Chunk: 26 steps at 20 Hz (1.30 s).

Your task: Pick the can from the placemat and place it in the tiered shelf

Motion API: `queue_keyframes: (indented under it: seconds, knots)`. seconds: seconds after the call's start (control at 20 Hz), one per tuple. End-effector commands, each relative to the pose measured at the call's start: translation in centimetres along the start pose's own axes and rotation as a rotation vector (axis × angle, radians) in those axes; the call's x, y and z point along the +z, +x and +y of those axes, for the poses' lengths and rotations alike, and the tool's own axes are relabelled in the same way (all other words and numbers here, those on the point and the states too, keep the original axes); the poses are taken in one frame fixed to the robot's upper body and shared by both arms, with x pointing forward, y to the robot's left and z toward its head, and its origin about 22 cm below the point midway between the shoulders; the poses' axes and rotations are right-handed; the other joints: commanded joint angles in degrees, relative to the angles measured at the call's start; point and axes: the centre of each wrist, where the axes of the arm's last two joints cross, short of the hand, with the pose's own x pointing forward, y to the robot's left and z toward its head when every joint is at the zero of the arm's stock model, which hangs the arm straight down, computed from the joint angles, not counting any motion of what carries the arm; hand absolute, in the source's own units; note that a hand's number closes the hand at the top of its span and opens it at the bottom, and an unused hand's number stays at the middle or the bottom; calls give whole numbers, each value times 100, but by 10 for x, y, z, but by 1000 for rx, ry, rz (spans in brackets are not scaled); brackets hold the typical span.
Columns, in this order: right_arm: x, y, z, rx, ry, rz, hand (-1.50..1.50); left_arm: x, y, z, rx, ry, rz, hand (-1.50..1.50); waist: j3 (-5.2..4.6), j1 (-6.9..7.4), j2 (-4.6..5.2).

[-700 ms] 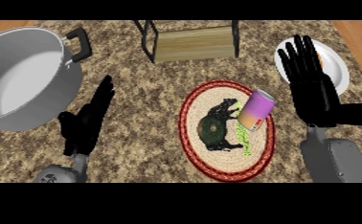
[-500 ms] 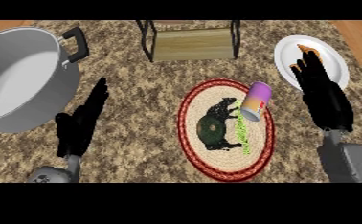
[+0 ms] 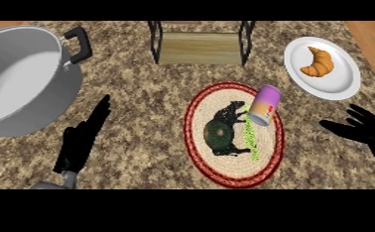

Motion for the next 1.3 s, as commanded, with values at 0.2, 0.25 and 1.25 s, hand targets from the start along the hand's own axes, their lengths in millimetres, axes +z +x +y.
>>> queue_keyframes:
  seconds: [0.2, 0.25, 1.25]
  knots:
    - [30, 87, 11, 11, 190, 74, -150, -9, -18, 8, -2, -22, 20, 0, 95, 10, -32]
    - [42, 99, 15, 49, 218, 70, -150, -6, -10, -7, -7, -24, 17, 0, 95, 13, -43]
    - [38, 167, 129, 898, 342, 383, -150, -19, -6, 2, -24, -102, -17, 0, 89, 421, 56]
